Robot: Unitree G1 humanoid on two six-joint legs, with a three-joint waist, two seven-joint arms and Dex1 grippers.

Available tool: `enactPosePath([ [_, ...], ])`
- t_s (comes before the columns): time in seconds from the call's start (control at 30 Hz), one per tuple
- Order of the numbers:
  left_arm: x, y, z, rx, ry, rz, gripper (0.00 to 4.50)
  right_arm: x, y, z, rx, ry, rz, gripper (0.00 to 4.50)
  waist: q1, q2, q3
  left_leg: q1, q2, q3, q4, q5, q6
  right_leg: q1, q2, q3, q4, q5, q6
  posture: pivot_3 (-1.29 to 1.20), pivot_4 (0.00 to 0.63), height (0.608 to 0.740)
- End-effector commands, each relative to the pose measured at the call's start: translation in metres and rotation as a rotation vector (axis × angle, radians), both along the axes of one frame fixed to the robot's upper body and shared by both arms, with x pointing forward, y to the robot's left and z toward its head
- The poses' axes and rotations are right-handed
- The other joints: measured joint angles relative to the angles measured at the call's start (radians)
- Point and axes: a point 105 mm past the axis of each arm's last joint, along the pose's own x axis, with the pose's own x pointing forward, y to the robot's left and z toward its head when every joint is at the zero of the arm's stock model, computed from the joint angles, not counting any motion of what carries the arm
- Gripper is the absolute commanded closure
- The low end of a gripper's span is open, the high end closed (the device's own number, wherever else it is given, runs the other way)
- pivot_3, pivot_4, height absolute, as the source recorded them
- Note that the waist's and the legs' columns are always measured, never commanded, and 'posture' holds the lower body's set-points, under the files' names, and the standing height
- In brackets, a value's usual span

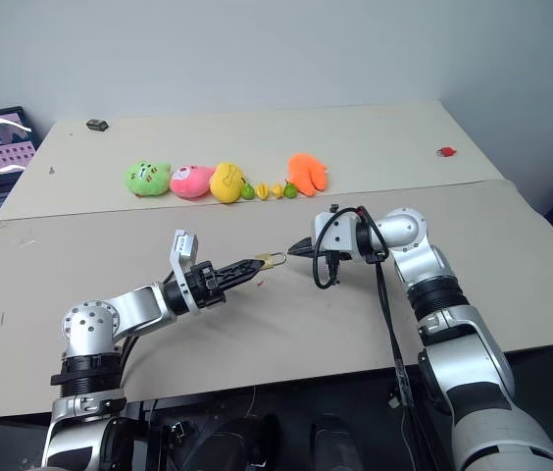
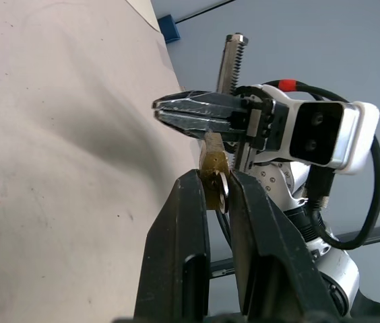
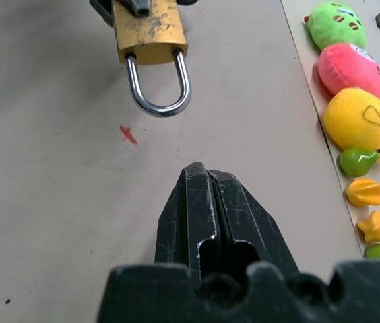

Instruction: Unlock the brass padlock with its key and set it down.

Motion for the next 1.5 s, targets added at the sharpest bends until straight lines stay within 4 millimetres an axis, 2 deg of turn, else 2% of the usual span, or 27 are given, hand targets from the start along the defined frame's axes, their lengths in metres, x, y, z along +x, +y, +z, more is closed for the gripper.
enactPosePath([
  [0.03, 0.0, 0.005, 0.004, -0.023, -0.014, 0.017, 4.5, -0.005, 0.003, 0.025, 0.037, -0.079, 0.06, 4.41, 0.0, 0.0, 0.0, 0.0, 0.0, 0.0, 0.0, 0.0, 0.0, 0.0, 0.0, 0.0, 0.0, 0.0, 0.0, 0.0, 0.15, 0.74],
  [0.23, 0.001, 0.006, 0.004, -0.024, -0.012, 0.026, 4.5, -0.013, 0.008, 0.033, 0.049, -0.095, 0.106, 4.41, -0.001, 0.0, 0.0, 0.0, 0.0, 0.0, 0.0, 0.0, 0.0, 0.0, 0.0, 0.0, 0.0, 0.0, 0.0, 0.0, 0.15, 0.74],
  [0.5, 0.001, 0.004, 0.006, -0.027, -0.016, 0.023, 4.5, -0.02, 0.012, 0.018, 0.01, -0.072, 0.14, 4.41, -0.001, 0.0, 0.0, 0.0, 0.0, 0.0, 0.0, 0.0, 0.0, 0.0, 0.0, 0.0, 0.0, 0.0, 0.0, 0.0, 0.15, 0.74],
  [0.7, -0.001, 0.003, 0.006, -0.025, -0.019, 0.011, 4.5, -0.004, 0.006, 0.014, 0.005, -0.082, 0.055, 4.41, 0.0, 0.0, 0.0, 0.0, 0.0, 0.0, 0.0, 0.0, 0.0, 0.0, 0.0, 0.0, 0.001, 0.0, 0.0, 0.0, 0.15, 0.74],
  [0.93, 0.0, 0.003, 0.008, -0.029, -0.021, 0.017, 4.5, -0.005, 0.01, 0.014, 0.025, -0.074, 0.069, 4.41, -0.001, 0.0, 0.0, 0.0, 0.0, 0.0, 0.0, 0.0, 0.0, 0.0, 0.0, 0.0, 0.0, 0.0, 0.0, 0.0, 0.15, 0.74],
  [1.17, 0.001, 0.004, 0.008, -0.031, -0.016, 0.023, 4.5, 0.001, 0.022, 0.028, 0.103, -0.091, 0.055, 4.41, -0.001, 0.0, 0.0, 0.0, 0.0, 0.0, 0.0, 0.0, 0.0, 0.0, 0.0, 0.0, 0.001, 0.0, 0.0, 0.0, 0.15, 0.74],
  [1.27, 0.001, 0.003, 0.008, -0.032, -0.016, 0.023, 4.5, 0.003, 0.017, 0.026, 0.081, -0.082, 0.048, 4.41, 0.0, 0.0, 0.0, 0.0, 0.0, 0.0, 0.0, 0.0, 0.0, 0.0, 0.0, 0.0, 0.0, 0.0, 0.0, 0.0, 0.15, 0.74],
  [1.5, 0.001, 0.003, 0.008, -0.036, -0.016, 0.027, 4.5, 0.01, -0.01, 0.016, -0.004, -0.074, -0.014, 4.41, 0.002, 0.0, 0.0, 0.0, 0.0, 0.0, 0.0, 0.0, 0.0, 0.0, 0.0, 0.0, 0.0, 0.0, 0.0, 0.0, 0.15, 0.74],
])
